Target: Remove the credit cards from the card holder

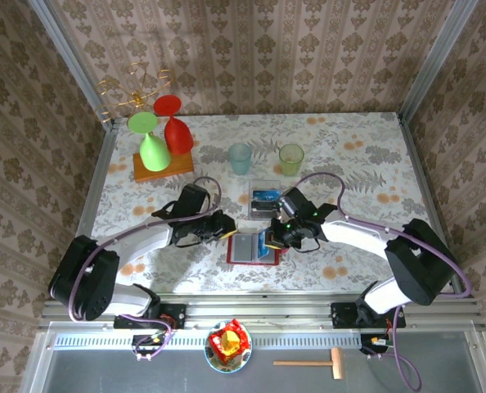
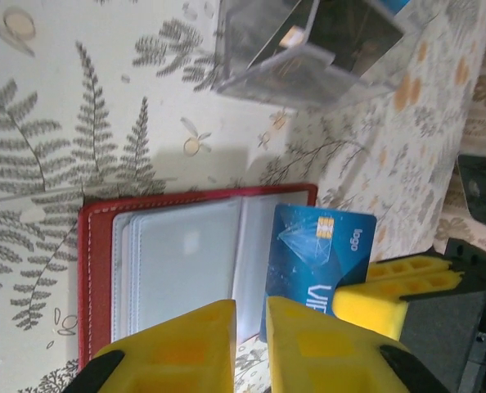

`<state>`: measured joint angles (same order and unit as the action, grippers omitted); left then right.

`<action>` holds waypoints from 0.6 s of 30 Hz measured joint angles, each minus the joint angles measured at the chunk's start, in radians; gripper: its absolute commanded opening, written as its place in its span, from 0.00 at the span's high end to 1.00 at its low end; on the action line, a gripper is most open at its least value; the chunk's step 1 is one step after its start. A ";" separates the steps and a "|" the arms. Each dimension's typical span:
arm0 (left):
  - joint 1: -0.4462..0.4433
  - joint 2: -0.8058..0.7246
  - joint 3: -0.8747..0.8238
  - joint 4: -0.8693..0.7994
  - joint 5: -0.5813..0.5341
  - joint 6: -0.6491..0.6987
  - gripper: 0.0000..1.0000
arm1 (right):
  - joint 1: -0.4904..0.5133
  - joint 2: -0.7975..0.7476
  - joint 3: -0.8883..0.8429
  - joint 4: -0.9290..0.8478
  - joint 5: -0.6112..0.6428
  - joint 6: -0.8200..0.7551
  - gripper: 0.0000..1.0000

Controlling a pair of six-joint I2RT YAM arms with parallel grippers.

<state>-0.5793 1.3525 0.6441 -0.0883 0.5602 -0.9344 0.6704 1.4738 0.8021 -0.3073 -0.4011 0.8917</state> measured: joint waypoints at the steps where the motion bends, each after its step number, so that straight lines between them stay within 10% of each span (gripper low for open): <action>1: 0.007 -0.007 0.000 0.006 -0.001 0.000 0.82 | -0.002 -0.011 0.007 -0.013 0.005 -0.008 0.96; 18: 0.177 -0.112 0.001 0.006 -0.008 0.031 0.80 | -0.090 -0.017 0.270 -0.208 0.013 -0.342 0.99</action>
<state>-0.4019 1.2407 0.6449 -0.0822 0.5518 -0.9035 0.5800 1.4567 1.0725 -0.5156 -0.3885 0.5495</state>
